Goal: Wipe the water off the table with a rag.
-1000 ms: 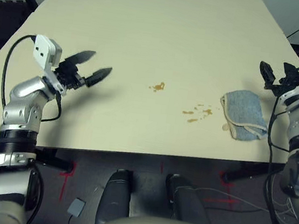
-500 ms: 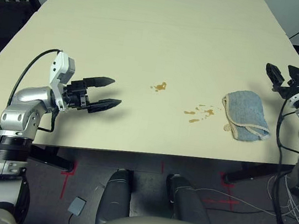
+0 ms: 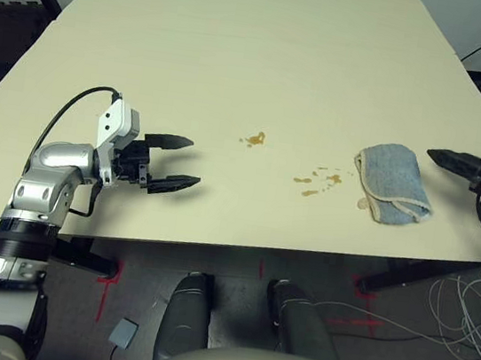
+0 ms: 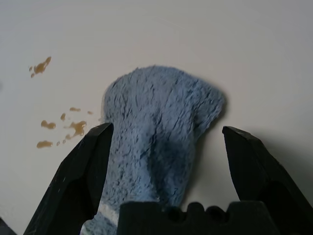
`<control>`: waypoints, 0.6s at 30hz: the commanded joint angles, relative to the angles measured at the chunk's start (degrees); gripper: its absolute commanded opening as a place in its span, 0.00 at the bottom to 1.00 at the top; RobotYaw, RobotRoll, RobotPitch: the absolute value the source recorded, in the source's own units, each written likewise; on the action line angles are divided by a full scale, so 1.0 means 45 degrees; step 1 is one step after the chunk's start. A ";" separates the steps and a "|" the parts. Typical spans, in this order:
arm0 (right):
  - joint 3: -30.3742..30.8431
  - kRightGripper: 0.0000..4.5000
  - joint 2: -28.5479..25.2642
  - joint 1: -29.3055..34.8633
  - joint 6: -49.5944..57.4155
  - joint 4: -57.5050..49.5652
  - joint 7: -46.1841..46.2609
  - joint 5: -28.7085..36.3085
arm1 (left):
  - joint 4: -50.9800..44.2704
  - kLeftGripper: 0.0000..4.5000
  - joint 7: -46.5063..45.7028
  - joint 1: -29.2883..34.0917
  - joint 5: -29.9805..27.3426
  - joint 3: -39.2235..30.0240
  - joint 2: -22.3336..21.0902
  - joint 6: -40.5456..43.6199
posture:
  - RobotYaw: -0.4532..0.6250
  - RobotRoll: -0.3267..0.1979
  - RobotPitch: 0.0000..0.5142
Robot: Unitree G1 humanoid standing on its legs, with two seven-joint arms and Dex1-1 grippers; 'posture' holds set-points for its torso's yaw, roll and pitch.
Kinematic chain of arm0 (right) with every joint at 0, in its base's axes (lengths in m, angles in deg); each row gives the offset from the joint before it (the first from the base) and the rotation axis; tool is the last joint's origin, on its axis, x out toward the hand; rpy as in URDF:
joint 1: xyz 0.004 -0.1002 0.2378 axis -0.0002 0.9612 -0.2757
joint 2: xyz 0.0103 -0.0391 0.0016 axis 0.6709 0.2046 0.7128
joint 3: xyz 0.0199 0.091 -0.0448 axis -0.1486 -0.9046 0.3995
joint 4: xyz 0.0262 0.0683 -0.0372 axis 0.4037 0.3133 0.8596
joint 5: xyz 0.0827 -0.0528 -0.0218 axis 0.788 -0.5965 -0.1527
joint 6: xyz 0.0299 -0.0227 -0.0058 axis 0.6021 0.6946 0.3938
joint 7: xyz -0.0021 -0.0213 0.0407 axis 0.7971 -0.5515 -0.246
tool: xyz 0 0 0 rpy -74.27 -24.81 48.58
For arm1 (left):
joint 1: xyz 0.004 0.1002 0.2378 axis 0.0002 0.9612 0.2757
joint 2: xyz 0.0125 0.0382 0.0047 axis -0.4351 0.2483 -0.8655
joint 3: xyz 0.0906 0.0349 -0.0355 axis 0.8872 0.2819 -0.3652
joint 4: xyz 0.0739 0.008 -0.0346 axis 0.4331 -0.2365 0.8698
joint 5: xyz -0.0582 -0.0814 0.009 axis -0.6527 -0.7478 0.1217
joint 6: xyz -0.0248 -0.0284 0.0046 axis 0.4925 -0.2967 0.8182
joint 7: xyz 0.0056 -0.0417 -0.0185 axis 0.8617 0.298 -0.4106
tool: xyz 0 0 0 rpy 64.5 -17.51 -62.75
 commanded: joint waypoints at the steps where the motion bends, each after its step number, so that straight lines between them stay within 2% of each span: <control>1: 0.0327 0.99 0.0537 0.0321 0.0076 -0.0530 0.0417 -0.0077 | -0.0040 1.00 -0.0090 -0.0052 0.0174 0.0140 0.0074 -0.0049 | 0.30 0.62 0.27; 8: 0.0396 0.99 0.1267 0.0178 -0.1197 0.0083 0.1532 -0.0525 | 0.0025 1.00 -0.0072 -0.0062 0.0220 0.0194 0.0029 -0.0093 | 0.30 0.62 0.27; 18: 0.1376 0.99 0.1742 0.0655 -0.1787 -0.0200 0.1322 -0.1114 | 0.0286 1.00 -0.0150 -0.0252 0.0220 0.0220 0.0213 -0.0205 | 0.28 0.62 0.26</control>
